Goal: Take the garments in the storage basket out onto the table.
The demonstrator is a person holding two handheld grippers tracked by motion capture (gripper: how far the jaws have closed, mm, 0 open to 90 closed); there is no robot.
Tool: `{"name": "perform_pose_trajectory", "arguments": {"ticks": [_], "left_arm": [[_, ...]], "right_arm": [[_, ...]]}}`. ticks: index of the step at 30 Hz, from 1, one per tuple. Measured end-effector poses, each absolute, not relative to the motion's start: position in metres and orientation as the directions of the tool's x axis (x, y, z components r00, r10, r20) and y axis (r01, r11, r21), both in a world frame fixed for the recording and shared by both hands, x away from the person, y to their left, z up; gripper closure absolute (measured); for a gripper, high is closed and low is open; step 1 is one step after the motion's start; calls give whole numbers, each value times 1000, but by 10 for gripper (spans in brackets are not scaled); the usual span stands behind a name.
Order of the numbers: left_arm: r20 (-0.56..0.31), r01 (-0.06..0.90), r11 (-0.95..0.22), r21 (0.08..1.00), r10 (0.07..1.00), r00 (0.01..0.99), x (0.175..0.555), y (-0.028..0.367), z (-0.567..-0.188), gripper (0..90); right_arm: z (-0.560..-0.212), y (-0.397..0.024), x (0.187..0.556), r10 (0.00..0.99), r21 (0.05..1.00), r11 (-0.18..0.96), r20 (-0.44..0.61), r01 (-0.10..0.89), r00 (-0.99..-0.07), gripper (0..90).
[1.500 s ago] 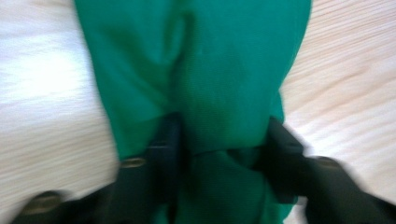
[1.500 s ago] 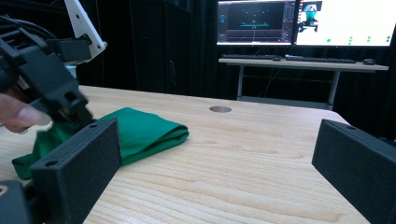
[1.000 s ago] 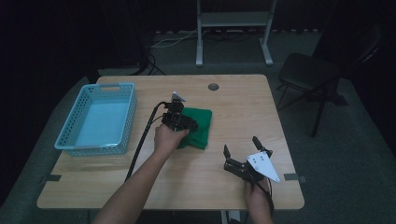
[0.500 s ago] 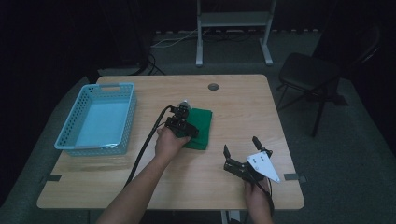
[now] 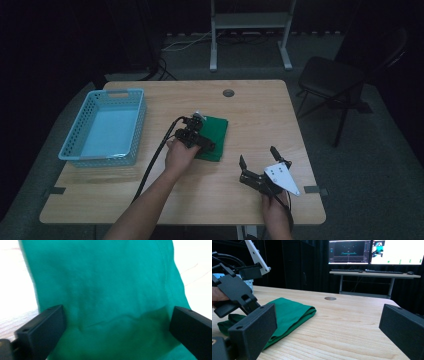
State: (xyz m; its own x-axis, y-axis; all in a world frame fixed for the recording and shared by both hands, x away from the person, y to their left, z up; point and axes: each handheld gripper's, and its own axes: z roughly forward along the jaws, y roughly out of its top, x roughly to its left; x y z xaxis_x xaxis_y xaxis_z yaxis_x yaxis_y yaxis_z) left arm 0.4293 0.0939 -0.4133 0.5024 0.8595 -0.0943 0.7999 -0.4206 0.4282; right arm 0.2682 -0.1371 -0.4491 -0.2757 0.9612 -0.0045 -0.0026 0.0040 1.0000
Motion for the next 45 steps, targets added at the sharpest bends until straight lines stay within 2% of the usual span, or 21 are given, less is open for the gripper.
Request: {"name": "perform_pose_trajectory", "arguments": {"ticks": [7, 16, 21, 27, 33, 36, 38, 45], "left_arm": [[-91, 793, -414, 447, 860, 501, 428, 95, -413, 0], [-77, 761, -351, 545, 883, 463, 423, 100, -402, 0], [-40, 727, -346, 593, 889, 456, 418, 102, -394, 0], [-93, 682, -280, 676, 885, 456, 413, 112, -383, 0], [-138, 673, -237, 701, 880, 454, 412, 122, -377, 0], [-107, 634, -244, 734, 881, 462, 408, 126, -372, 0], [-46, 589, -269, 762, 885, 463, 404, 129, -367, 0], [-31, 542, -267, 797, 878, 478, 399, 140, -358, 0]], "right_arm": [[-449, -137, 268, 961, 1000, 5, -6, -4, -275, 9], [-449, -137, 268, 961, 1000, 5, -6, -4, -275, 9], [-449, -137, 268, 961, 1000, 5, -6, -4, -275, 9], [-449, -137, 268, 961, 1000, 4, -5, -4, -275, 9], [-449, -137, 268, 961, 1000, 0, -1, -4, -276, 9], [-449, -138, 268, 961, 1000, -1, 1, -3, -276, 9], [-449, -138, 268, 961, 1000, -1, 0, -3, -275, 9], [-449, -138, 268, 961, 1000, -1, 0, -3, -275, 9]]}}
